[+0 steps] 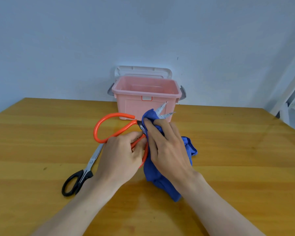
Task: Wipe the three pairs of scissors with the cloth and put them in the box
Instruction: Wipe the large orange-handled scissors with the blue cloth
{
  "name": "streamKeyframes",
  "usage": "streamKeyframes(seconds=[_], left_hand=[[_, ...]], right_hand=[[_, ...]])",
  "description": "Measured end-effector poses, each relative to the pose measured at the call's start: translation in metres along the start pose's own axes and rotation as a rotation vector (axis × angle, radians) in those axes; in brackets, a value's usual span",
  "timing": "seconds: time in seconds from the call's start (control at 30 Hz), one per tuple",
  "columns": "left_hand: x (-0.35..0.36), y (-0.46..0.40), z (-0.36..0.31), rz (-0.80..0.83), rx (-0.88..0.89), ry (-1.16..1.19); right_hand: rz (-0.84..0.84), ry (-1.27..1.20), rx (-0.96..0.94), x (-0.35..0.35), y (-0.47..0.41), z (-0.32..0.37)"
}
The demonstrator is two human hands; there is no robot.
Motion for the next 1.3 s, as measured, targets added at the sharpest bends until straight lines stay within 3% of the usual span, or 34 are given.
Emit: streamKeyframes(seconds=[0.23, 0.7, 0.8, 1.0, 1.17, 1.3], left_hand=[[-0.007, -0.005, -0.001, -0.098, 0.058, -0.184], [-0.006, -0.008, 0.004, -0.027, 0.021, -0.12], [-0.007, -0.008, 0.008, -0.053, 0.007, -0.122], [-0.004, -0.008, 0.003, -0.026, 0.007, -0.094], [-0.007, -0.006, 0.006, -0.03, -0.021, -0.082], [-0.009, -0.008, 0.001, -0.047, -0.01, -0.061]], right_hand=[[0.031, -0.024, -0.042, -0.003, 0.001, 0.007], [0.043, 0.038, -0.015, 0.0, 0.003, -0.001], [0.052, -0.027, -0.052, 0.004, 0.005, 0.0], [0.103, 0.079, 0.017, 0.006, 0.003, -0.009], [0.095, -0.036, -0.053, 0.003, 0.005, -0.008], [0.07, 0.039, -0.031, -0.002, 0.001, -0.012]])
Point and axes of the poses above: each hand's wrist, its own y-axis away from the middle knuckle, its own x-axis out of the palm, z = x × y, the point moved 3 cm from there along -y, towards the middle knuckle, and after that the axes turned 13 degrees about -y, right-handed, at the moved point
